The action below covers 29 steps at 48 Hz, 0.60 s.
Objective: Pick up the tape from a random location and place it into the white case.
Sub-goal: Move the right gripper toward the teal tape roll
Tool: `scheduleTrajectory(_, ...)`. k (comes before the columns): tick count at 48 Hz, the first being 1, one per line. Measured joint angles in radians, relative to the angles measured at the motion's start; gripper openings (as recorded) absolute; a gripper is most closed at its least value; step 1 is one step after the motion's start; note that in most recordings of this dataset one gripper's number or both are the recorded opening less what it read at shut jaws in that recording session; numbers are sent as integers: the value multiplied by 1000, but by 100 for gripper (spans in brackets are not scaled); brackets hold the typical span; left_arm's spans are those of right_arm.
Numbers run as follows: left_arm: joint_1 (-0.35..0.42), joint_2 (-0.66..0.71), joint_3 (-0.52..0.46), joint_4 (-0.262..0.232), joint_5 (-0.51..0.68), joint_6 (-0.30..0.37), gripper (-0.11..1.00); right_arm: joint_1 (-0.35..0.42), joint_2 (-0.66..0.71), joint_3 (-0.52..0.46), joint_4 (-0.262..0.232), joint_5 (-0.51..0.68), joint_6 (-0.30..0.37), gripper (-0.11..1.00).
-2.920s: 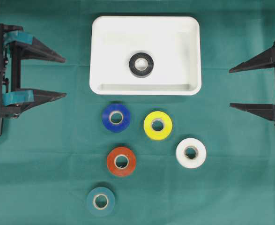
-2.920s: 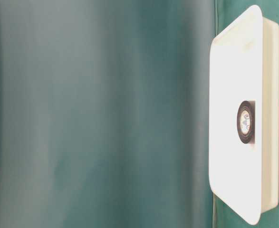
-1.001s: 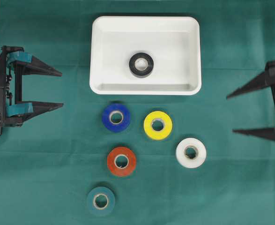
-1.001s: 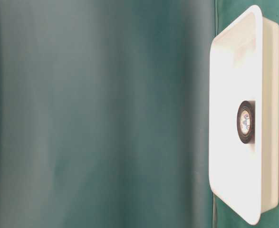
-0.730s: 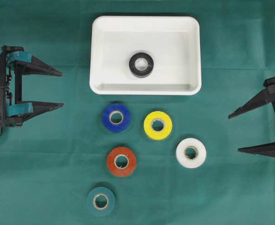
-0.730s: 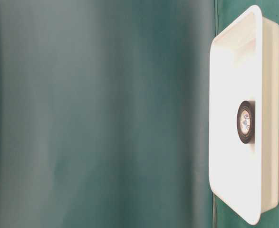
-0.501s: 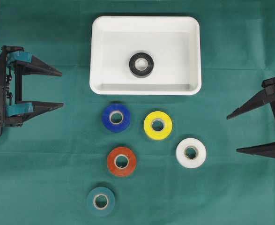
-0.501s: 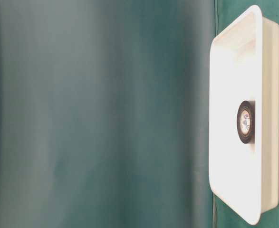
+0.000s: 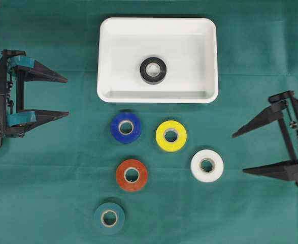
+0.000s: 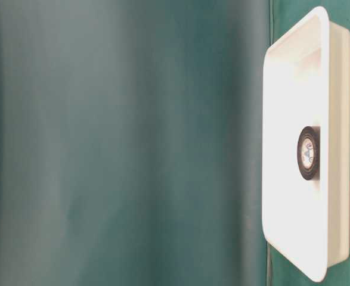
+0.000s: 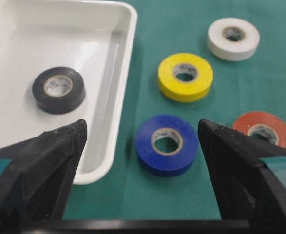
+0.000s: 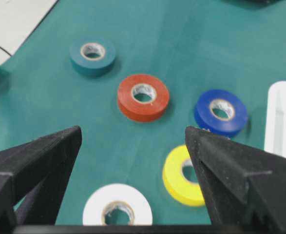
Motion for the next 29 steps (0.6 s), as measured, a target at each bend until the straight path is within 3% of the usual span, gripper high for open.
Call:
scheduleTrajectory(13,0,2,0,0,0,-2,89,49,192,-130,0,-23,0,91)
scheduleTrajectory(29,-2,2,0,-2,-2,-3,89,57,451,-347,0,-38,0,91)
